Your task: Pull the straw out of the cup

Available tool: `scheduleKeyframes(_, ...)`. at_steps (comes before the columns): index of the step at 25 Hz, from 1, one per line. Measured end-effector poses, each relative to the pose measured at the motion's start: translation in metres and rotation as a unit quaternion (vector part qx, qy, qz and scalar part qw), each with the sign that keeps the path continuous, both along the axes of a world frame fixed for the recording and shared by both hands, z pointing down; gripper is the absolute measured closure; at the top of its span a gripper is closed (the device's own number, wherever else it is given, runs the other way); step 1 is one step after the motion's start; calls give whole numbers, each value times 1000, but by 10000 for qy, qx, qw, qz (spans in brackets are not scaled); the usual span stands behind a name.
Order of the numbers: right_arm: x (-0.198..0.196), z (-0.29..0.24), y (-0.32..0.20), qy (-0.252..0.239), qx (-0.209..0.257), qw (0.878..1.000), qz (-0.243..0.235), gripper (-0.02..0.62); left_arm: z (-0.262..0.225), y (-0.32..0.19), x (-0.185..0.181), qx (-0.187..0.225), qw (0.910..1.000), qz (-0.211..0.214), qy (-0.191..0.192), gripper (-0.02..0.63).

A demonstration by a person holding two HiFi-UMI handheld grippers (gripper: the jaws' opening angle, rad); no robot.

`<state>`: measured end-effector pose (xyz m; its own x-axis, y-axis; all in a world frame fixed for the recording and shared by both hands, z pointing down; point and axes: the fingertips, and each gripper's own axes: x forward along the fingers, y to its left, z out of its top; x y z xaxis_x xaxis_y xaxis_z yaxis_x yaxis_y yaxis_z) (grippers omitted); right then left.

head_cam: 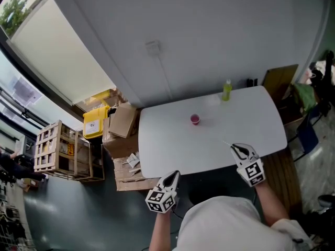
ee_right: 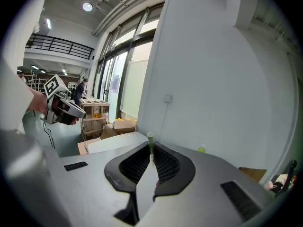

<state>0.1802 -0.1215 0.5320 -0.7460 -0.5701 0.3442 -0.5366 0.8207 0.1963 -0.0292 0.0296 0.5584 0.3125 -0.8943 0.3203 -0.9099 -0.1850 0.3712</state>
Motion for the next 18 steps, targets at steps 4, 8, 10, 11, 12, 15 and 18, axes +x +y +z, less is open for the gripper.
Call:
scheduleKeyframes(4,0,-2,0,-15,0,10000,-46,546,-1,1,2,-12,10000,-22,-18,604)
scheduleKeyframes(8,1,-3,-1,-34,23,10000,-87,545,-3,1,7,-6,10000,-11,-42,604)
scheduleKeyframes(10,2,-2,-2,-26,45,9999,-130,546,-3,1,8,-11,10000,-12,-46,604)
scheduleKeyframes(11,2,-2,-1,-20,61,9999,-153,546,-4,1,9,-12,10000,-10,-48,604)
scheduleKeyframes(12,2,-2,0,-22,68,9998,-166,545,-3,2,11,-12,10000,-7,-51,604)
scheduleKeyframes(15,1,-5,3,-82,21,9999,-141,546,-2,4,14,-16,10000,2,-50,604)
scheduleKeyframes(18,0,-7,3,-100,-26,9998,-150,546,-2,4,14,-10,10000,-8,-41,604)
